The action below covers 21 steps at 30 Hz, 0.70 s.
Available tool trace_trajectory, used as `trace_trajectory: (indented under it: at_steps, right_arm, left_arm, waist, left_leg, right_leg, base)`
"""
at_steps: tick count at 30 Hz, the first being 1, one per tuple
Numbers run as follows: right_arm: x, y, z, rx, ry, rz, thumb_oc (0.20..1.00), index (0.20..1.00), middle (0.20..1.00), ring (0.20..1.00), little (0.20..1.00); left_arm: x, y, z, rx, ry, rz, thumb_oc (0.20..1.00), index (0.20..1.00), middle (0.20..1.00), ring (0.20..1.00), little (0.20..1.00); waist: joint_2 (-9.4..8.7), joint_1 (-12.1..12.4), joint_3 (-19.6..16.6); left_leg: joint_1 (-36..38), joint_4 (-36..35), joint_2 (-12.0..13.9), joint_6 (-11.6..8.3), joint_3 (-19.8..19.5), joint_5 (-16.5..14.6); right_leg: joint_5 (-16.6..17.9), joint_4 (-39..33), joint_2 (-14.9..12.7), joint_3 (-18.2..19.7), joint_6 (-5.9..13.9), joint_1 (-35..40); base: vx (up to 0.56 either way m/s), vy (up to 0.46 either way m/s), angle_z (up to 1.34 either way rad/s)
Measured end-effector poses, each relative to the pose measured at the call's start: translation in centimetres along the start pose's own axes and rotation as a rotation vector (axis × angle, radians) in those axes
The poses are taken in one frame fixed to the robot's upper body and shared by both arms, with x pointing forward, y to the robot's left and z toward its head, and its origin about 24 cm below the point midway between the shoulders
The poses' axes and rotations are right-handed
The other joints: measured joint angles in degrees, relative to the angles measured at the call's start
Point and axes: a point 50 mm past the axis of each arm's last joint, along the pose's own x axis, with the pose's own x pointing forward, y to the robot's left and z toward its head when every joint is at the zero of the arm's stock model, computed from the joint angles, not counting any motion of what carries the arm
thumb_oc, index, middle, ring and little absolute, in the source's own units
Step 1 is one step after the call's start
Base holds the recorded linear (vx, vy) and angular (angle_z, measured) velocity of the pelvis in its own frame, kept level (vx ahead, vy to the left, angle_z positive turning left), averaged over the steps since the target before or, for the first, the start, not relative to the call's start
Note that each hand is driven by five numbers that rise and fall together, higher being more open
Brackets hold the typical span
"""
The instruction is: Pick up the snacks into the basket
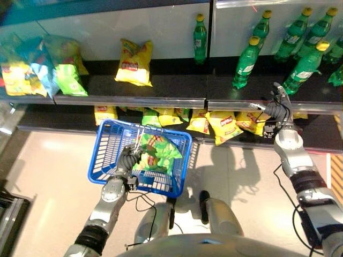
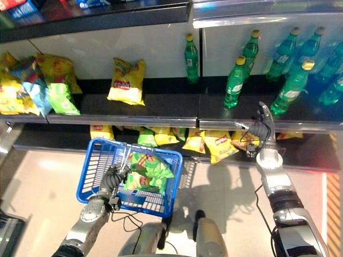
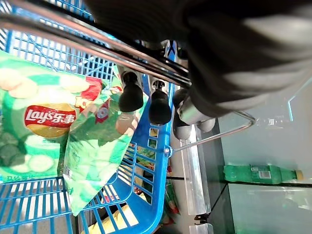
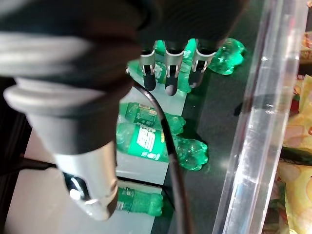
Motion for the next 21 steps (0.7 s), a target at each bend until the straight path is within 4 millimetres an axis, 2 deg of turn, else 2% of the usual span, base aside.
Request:
trace_trajectory:
  at_steps: [1,2,3,4,5,6,7,8,9,10,11,12,13,15,17,18,19,20,21]
  right_arm:
    - [0.0,0.6,0.1,0.015,0.000,0.013,1.000,1.000,1.000,1.000,1.000]
    - [-0.1,0.9,0.1,0.021,0.000,0.023,1.000,1.000,1.000,1.000,1.000]
    - [0.0,1.0,0.1,0.022,-0.003,0.033,1.000,1.000,1.000,1.000,1.000]
    - [-0.1,1.2,0.1,0.024,-0.004,0.042,1.000,1.000,1.000,1.000,1.000]
    - [-0.2,1.4,0.0,0.025,0.001,0.046,1.000,1.000,1.000,1.000,1.000]
    - [-0.4,1.5,-0.1,0.021,0.005,0.056,1.000,1.000,1.000,1.000,1.000]
    - [-0.7,1.5,-0.4,0.021,0.013,0.062,1.000,1.000,1.000,1.000,1.000]
    - [-0.8,1.7,-0.4,0.021,0.009,0.075,1.000,1.000,1.000,1.000,1.000]
    - [-1.0,1.7,-0.6,0.017,0.016,0.080,1.000,1.000,1.000,1.000,1.000]
    - [-1.0,1.8,-0.7,0.014,0.016,0.084,1.000,1.000,1.000,1.000,1.000]
    - [-1.1,1.9,-0.7,0.015,0.019,0.084,1.000,1.000,1.000,1.000,1.000]
    - [-0.9,1.9,-0.5,0.019,0.014,0.078,1.000,1.000,1.000,1.000,1.000]
    - [-0.2,2.0,0.1,0.025,-0.001,0.071,1.000,1.000,1.000,1.000,1.000]
    - [0.2,1.8,0.5,0.022,-0.012,0.063,1.000,1.000,1.000,1.000,1.000]
    - [0.2,1.8,0.5,0.019,-0.008,0.064,1.000,1.000,1.000,1.000,1.000]
    - [0.3,1.8,0.5,0.019,-0.009,0.061,1.000,1.000,1.000,1.000,1.000]
    - [0.3,1.8,0.4,0.018,-0.005,0.060,1.000,1.000,1.000,1.000,1.000]
    - [0.3,1.4,0.3,0.012,0.003,0.052,1.000,1.000,1.000,1.000,1.000]
    - [0.5,0.8,0.4,-0.003,-0.001,0.040,1.000,1.000,1.000,1.000,1.000]
  left_arm:
    - [-0.3,0.6,-0.3,0.002,0.012,0.024,0.200,0.200,0.200,0.200,0.200]
    - [-0.5,1.0,-0.5,0.001,0.019,0.041,0.200,0.200,0.200,0.200,0.200]
    - [-0.8,1.3,-0.9,-0.002,0.032,0.062,0.200,0.200,0.200,0.200,0.200]
    - [-1.0,1.8,-1.1,-0.007,0.040,0.090,0.200,0.200,0.200,0.200,0.200]
    - [-1.0,2.1,-1.0,-0.011,0.041,0.106,0.200,0.200,0.200,0.200,0.200]
    - [-0.8,2.3,-0.9,-0.009,0.037,0.120,0.200,0.200,0.200,0.200,0.200]
    - [-0.6,2.3,-0.8,-0.010,0.038,0.117,0.200,0.200,0.200,0.200,0.200]
    - [-0.3,2.4,-0.5,-0.004,0.027,0.121,0.200,0.200,0.200,0.200,0.200]
    - [0.1,2.4,-0.1,-0.001,0.014,0.121,0.200,0.200,0.200,0.200,0.200]
    - [0.2,2.5,0.1,0.005,0.009,0.124,0.200,0.200,0.200,0.200,0.200]
    - [0.2,2.7,0.2,0.009,0.006,0.129,0.200,0.200,0.200,0.200,0.200]
    - [0.1,2.7,0.1,0.007,0.007,0.130,0.200,0.200,0.200,0.200,0.200]
    - [0.3,3.0,0.4,0.002,-0.004,0.150,0.200,0.200,0.200,0.200,0.200]
    - [0.6,3.2,0.8,0.000,-0.016,0.162,0.200,0.200,0.200,0.200,0.200]
    - [0.6,3.4,0.9,0.003,-0.018,0.173,0.200,0.200,0.200,0.200,0.200]
    - [0.6,3.4,0.8,0.003,-0.013,0.175,0.200,0.200,0.200,0.200,0.200]
    - [0.5,3.3,0.6,0.001,-0.007,0.176,0.200,0.200,0.200,0.200,0.200]
    - [0.5,2.9,0.3,-0.009,0.002,0.168,0.200,0.200,0.200,0.200,0.200]
    - [0.5,2.1,0.2,-0.032,0.003,0.157,0.200,0.200,0.200,0.200,0.200]
  waist:
    - [0.14,0.5,-0.1]
    - [0.15,1.2,-0.3]
    - [0.45,1.6,-0.6]
    - [0.74,1.3,-0.9]
    - [0.28,1.3,-0.9]
    - [-0.62,0.7,-1.1]
    - [-1.02,0.5,-1.1]
    - [-1.20,-0.5,-0.9]
    - [-1.47,-1.1,-0.7]
    - [-1.78,-1.7,-0.4]
    - [-2.00,-2.1,-0.1]
    - [-2.13,-2.5,-0.5]
    - [-2.28,-2.1,-0.5]
    - [-2.25,-2.4,0.2]
    - [-2.41,-3.2,0.3]
    - [-2.54,-3.1,0.3]
    - [-2.65,-2.8,0.3]
    - [-2.86,-3.3,0.2]
    - [-2.00,-3.2,0.5]
  left_leg:
    - [-0.1,0.5,0.8,0.73,0.2,0.4]
    - [0.4,1.0,1.0,1.14,0.2,0.3]
    - [2.4,1.5,1.8,1.35,0.8,0.4]
    - [4.8,-0.4,2.7,4.64,2.9,3.3]
    - [4.9,-0.3,2.6,5.26,4.6,3.2]
    - [5.8,-0.5,1.8,6.57,6.6,1.9]
    - [7.5,-0.9,1.2,7.09,7.6,2.1]
    - [8.7,0.0,0.6,7.62,7.9,1.3]
    - [10.5,0.0,0.3,7.99,7.8,0.3]
    - [11.3,0.2,0.2,8.24,7.9,-0.2]
    - [12.8,-0.4,0.5,9.12,7.9,-0.9]
    - [13.0,-1.2,1.1,8.98,9.2,-1.2]
    - [12.5,-2.2,1.2,8.92,9.9,-1.0]
    - [12.4,-2.6,1.6,8.55,9.8,-1.0]
    - [13.2,-2.7,1.9,7.36,9.5,-1.2]
    - [14.1,-3.0,1.9,6.61,9.5,-1.6]
    - [14.6,-3.2,1.8,6.23,9.1,-1.9]
    - [14.9,-3.0,1.4,5.31,7.9,-2.5]
    - [15.0,-3.0,2.4,4.51,7.2,-3.0]
  right_leg:
    - [-0.1,-1.0,1.7,2.6,0.47,0.3]
    - [-0.1,-0.9,2.0,3.7,0.50,0.0]
    - [-0.8,-0.8,1.9,4.4,1.51,0.3]
    - [-1.5,0.4,1.4,3.5,3.50,0.0]
    - [-2.2,1.8,0.5,3.2,4.73,-0.3]
    - [-4.0,5.6,-1.4,2.5,7.16,-0.2]
    - [-5.6,10.0,-3.0,2.3,9.84,0.2]
    - [-5.4,14.1,-3.4,2.5,10.84,-0.3]
    - [-4.4,18.4,-3.7,2.3,12.87,-1.1]
    - [-3.5,21.6,-3.9,2.4,13.35,-2.0]
    - [-3.3,24.3,-5.4,0.6,12.92,-4.2]
    - [-4.0,20.0,-6.5,-0.8,12.27,-4.9]
    - [-3.6,10.2,-7.6,-1.0,12.38,-5.3]
    - [-1.7,0.8,-9.4,-0.2,12.76,-5.7]
    - [2.9,-6.5,-11.4,1.3,13.85,-5.7]
    - [6.9,-10.5,-12.3,1.0,14.27,-4.5]
    - [8.0,-11.6,-12.5,1.0,14.43,-3.5]
    - [11.6,-13.2,-12.5,1.2,13.73,-2.2]
    - [14.4,-12.9,-11.6,0.8,12.37,-1.9]
  base:
    - [0.30,0.158,-1.13]
    - [0.34,0.166,-1.47]
    - [0.35,0.144,-1.43]
    - [0.33,0.126,-1.28]
    - [0.33,0.135,-0.90]
    - [0.27,0.127,-0.65]
    - [0.23,0.140,-0.54]
    - [0.18,0.121,-0.29]
    - [0.18,0.131,-0.09]
    - [0.24,0.083,0.08]
    - [0.20,0.046,0.00]
    - [0.25,-0.056,-0.19]
    - [0.12,-0.059,-0.30]
    - [0.12,-0.077,-0.05]
    - [0.12,-0.128,0.12]
    - [0.08,-0.135,0.11]
    - [0.07,-0.138,0.26]
    - [0.05,-0.093,0.42]
    - [0.08,-0.154,0.37]
